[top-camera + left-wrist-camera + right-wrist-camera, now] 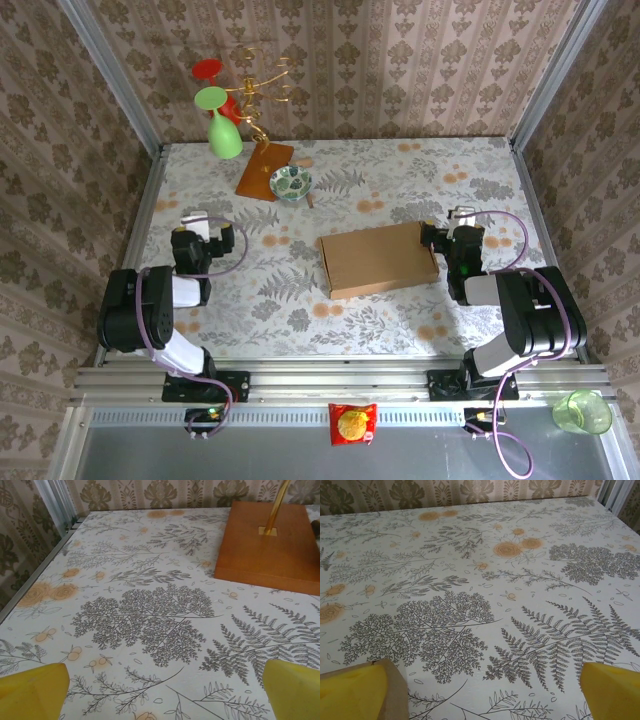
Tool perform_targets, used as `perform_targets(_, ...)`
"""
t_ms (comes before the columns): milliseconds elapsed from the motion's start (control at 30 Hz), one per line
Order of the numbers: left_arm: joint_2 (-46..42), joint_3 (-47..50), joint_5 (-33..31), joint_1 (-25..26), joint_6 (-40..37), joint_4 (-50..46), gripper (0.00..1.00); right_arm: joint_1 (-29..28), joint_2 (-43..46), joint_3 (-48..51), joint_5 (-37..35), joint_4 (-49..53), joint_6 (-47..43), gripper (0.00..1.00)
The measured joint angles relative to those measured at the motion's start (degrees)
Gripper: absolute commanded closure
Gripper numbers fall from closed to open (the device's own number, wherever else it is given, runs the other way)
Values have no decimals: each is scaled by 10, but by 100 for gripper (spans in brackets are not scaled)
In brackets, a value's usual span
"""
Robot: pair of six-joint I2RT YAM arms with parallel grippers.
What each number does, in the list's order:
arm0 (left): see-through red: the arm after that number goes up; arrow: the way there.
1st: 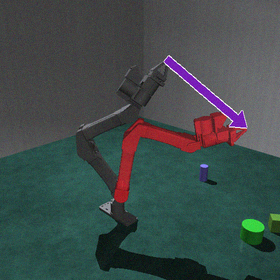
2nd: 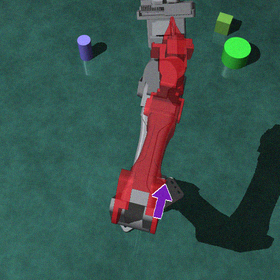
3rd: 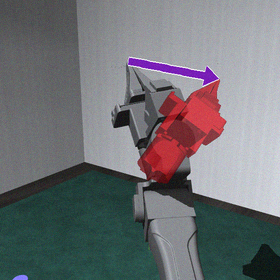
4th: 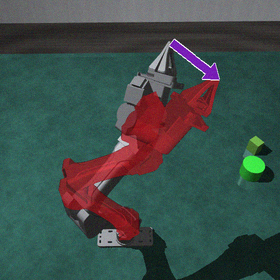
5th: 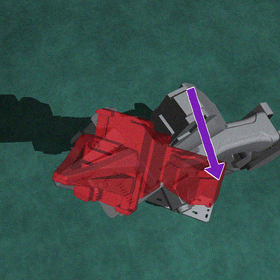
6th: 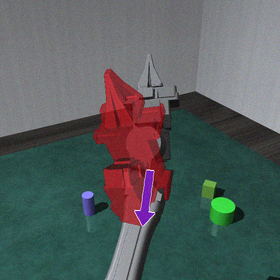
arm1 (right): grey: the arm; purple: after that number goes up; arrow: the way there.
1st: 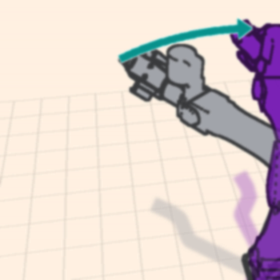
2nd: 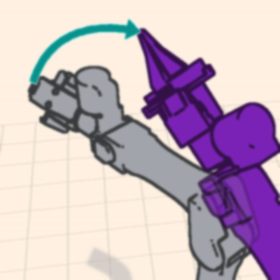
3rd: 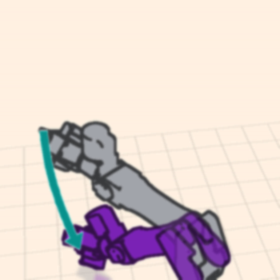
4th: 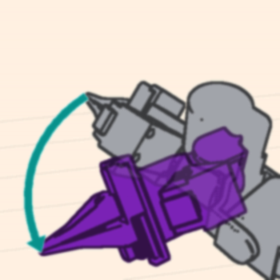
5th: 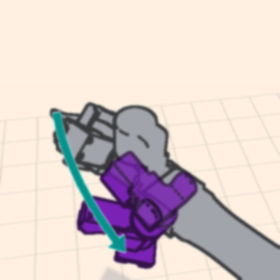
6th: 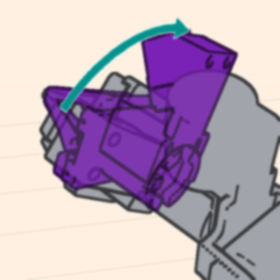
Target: Fold the paper box
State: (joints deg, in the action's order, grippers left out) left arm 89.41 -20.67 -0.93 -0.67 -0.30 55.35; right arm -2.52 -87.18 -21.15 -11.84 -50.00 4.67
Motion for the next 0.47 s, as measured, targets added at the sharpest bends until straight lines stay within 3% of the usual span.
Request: perform_targets(467,0,0,-22,3,-2,0,0,-2,0,-2,-12,0,-1,0)
